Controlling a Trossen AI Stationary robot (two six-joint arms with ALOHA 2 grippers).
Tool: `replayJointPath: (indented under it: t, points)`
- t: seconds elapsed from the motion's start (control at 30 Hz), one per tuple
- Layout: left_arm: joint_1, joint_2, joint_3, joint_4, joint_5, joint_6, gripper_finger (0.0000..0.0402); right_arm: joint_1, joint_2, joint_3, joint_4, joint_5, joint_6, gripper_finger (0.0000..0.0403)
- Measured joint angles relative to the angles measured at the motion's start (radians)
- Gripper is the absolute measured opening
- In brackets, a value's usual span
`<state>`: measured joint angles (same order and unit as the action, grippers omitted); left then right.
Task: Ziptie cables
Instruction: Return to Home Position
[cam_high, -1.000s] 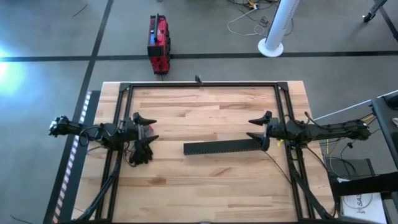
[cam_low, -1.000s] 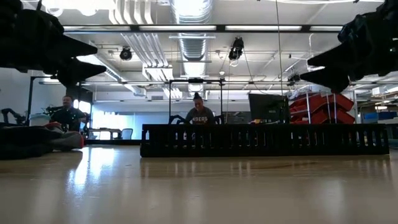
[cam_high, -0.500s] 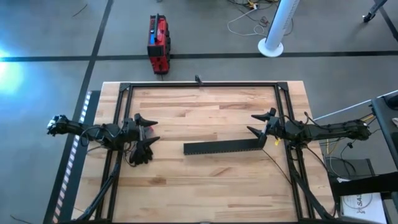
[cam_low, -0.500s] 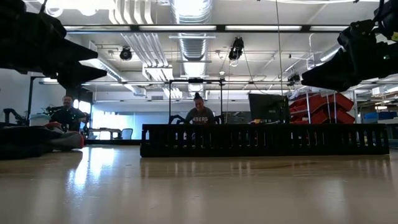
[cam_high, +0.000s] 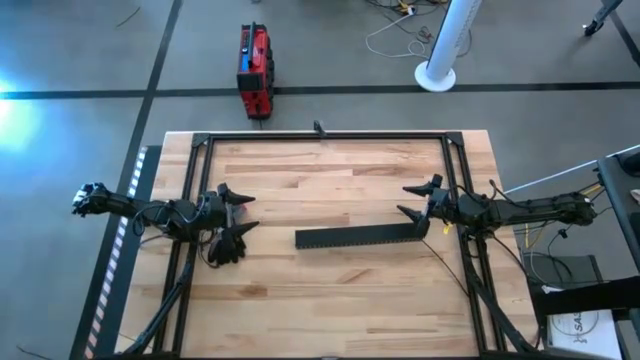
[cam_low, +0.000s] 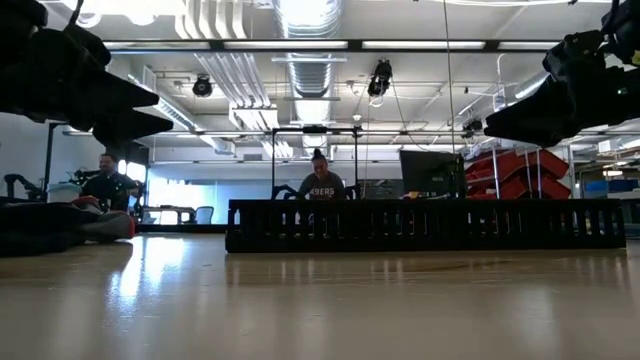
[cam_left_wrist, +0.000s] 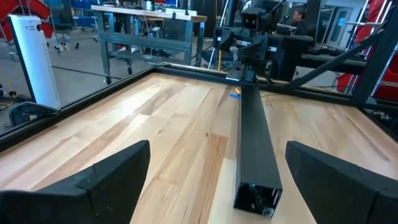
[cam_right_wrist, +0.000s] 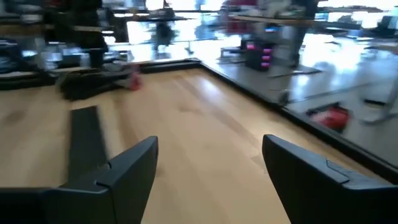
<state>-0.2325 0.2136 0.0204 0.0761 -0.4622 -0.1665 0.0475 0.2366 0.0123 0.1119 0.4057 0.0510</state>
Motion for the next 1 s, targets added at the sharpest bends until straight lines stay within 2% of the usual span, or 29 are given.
replayJointPath:
  t: [0.17,0.23,0.63,1.0]
  points:
    - [0.000,0.019,0.000,0.000,0.000,0.000,0.0359,0.000,0.002,0.000,0.002,-0.248,-0.068,0.0289]
    - [0.000,0.026,0.000,-0.001,0.000,0.000,0.0359,0.000,0.002,0.000,0.007,-0.302,-0.086,0.0293]
    - [0.000,0.063,0.001,-0.001,0.001,0.000,0.0359,0.000,0.002,0.000,0.024,-0.309,0.085,0.0308]
    - [0.000,0.087,0.001,-0.002,0.001,0.000,0.0359,0.000,0.002,0.000,0.024,-0.309,0.083,0.0290]
